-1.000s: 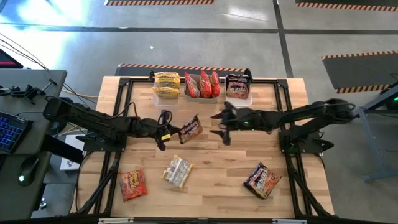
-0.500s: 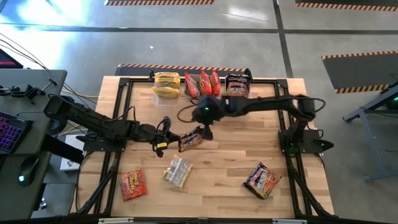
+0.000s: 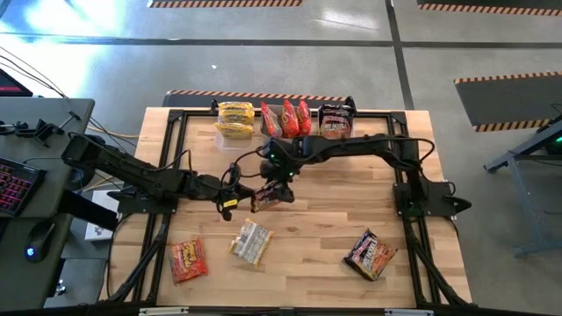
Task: Sort Maruchan noodles
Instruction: Put the top black noodle pack into the white bin
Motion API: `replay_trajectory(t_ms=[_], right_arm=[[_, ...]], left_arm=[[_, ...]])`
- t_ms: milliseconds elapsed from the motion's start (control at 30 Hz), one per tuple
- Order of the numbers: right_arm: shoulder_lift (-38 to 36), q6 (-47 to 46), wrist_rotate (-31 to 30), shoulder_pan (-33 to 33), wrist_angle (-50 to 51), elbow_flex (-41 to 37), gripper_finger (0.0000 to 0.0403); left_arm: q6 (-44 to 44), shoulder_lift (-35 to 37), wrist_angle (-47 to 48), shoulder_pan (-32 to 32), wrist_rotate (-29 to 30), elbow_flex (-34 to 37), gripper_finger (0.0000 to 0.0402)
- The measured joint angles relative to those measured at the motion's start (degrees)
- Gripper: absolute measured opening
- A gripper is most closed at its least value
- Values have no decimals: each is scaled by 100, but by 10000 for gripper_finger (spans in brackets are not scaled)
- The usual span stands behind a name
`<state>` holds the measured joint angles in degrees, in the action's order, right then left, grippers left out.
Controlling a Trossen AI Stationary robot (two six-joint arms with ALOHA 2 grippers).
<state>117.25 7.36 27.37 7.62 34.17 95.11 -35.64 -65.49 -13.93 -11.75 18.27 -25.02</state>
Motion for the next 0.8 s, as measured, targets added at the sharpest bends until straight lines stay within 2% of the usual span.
replay_trajectory(t_ms=[100,233,500,600,700,800], right_arm=[[0,-228,-307,0,34,-15,274],[0,-246,-747,-2,96,-22,236],[0,99,-683,-80,124,-30,132],[0,198,-618,-101,149,-32,100],[-13,200,-614,-98,196,-32,83],[-110,196,-619,-98,363,-33,82]], left_arm=[[216,0,-4,7,4,0,2],[243,0,-7,11,75,0,13],[297,4,-17,10,111,0,33],[682,7,-18,4,353,0,43],[1128,7,-24,7,511,0,56],[1408,7,-100,17,458,21,67]])
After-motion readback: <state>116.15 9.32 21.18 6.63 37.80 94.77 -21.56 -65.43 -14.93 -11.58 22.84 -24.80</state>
